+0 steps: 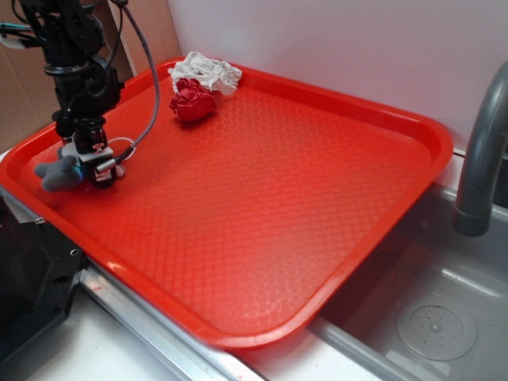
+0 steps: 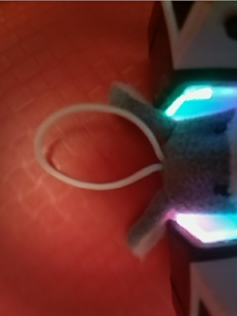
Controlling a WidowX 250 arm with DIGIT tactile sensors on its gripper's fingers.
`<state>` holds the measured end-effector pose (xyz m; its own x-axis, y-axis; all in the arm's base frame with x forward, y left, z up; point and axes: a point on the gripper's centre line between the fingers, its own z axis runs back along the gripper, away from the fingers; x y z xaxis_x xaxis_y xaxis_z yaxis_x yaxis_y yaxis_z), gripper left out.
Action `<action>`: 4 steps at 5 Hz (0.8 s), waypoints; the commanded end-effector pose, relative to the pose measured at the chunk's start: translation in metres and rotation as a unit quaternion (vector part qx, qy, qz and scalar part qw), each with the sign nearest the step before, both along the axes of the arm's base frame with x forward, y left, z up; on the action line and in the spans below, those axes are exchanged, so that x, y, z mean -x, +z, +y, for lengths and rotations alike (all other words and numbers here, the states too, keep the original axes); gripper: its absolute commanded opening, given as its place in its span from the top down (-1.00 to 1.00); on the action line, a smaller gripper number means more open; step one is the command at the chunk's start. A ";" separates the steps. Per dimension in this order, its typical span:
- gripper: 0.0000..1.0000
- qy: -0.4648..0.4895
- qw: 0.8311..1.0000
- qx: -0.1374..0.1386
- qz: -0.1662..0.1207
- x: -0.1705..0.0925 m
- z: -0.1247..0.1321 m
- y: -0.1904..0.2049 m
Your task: Grab the gray animal.
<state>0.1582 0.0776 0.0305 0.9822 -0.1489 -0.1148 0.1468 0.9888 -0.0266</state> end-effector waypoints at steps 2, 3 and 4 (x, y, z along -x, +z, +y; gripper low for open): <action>1.00 0.016 0.993 -0.010 -0.119 -0.028 -0.074 0.139; 1.00 0.046 0.993 -0.014 -0.106 -0.016 -0.080 0.159; 1.00 0.093 0.991 -0.011 -0.097 -0.013 -0.074 0.179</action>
<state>0.1688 0.0007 0.1995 0.9993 0.0107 0.0370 -0.0111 0.9999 0.0101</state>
